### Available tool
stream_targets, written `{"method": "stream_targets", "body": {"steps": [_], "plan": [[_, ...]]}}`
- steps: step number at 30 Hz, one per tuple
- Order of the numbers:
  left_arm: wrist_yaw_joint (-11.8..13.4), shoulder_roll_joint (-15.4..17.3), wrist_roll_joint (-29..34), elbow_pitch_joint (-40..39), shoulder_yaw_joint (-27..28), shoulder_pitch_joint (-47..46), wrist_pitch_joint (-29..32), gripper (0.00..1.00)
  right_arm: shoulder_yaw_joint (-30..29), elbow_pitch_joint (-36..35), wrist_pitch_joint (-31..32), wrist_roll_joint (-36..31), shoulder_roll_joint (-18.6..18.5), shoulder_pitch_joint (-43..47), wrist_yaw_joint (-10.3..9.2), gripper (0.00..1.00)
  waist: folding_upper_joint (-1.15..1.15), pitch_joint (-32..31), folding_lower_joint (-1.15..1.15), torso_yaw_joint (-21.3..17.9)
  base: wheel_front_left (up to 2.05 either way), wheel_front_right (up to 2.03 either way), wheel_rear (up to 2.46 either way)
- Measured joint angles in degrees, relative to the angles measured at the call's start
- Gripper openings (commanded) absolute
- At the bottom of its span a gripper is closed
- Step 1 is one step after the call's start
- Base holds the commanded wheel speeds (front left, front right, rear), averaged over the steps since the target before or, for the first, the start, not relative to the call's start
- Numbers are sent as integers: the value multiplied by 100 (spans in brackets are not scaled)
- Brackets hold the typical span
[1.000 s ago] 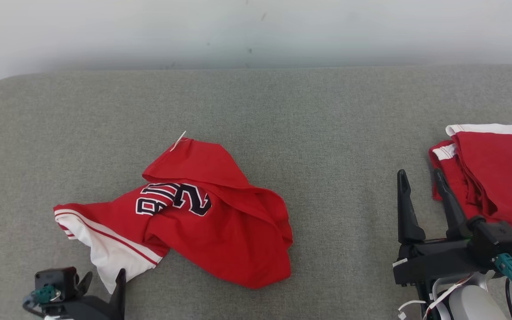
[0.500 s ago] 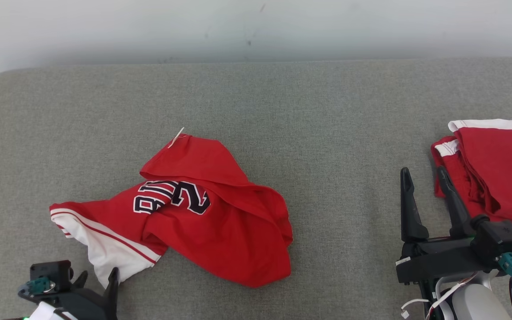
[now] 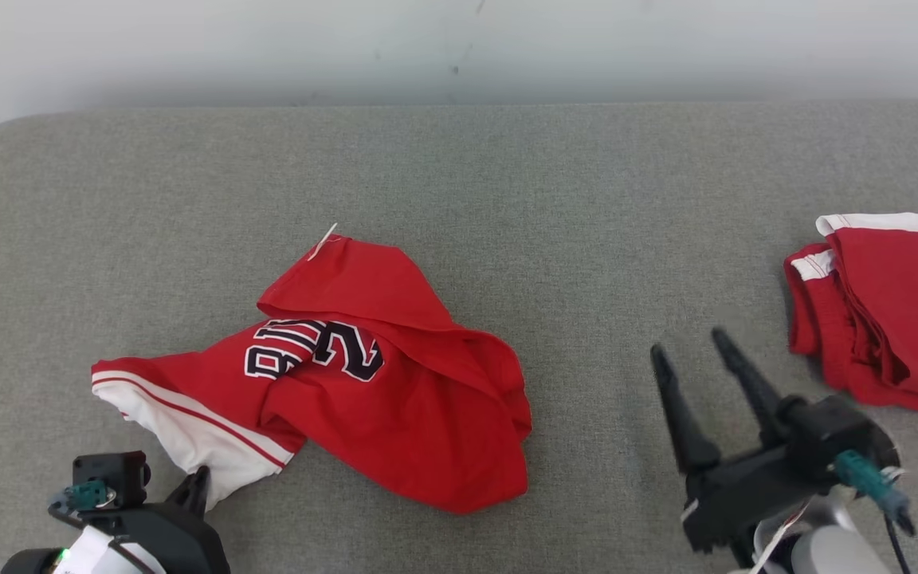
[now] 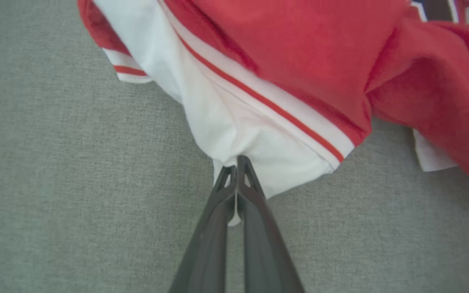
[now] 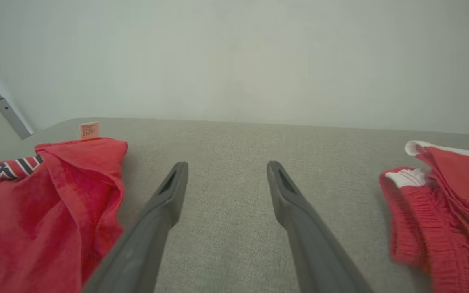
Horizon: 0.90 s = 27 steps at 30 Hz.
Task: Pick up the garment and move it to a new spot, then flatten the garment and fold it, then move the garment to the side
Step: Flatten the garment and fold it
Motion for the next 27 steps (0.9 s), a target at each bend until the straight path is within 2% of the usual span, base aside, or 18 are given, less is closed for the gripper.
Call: {"method": "stream_targets", "body": {"steps": [3, 5, 12, 20, 27], "plan": [[0, -7, 0, 1, -13, -49, -11, 0, 353, 4, 526, -82, -230, 270, 263, 100, 0, -15, 0, 33, 0, 0, 0], [0, -4, 0, 1, -1, -48, -47, 0, 549, -54, 788, -119, -276, 475, 350, 100, 0, -34, 0, 45, 0, 0, 0], [1, -5, 0, -9, 1, -45, -101, 0, 1029, -219, 1548, -168, -276, 510, 427, 100, 0, -44, 0, 48, 0, 0, 0], [-4, -73, 0, -27, -88, -73, -114, 0, 1634, -188, 2216, -165, -58, 252, 506, 100, 0, 55, 0, 112, 0, 0, 0], [-5, -70, -11, -8, -80, -83, -157, 0, 1692, -22, 2538, -158, -13, 109, 513, 100, 0, 96, 0, 160, 0, 0, 0]]}}
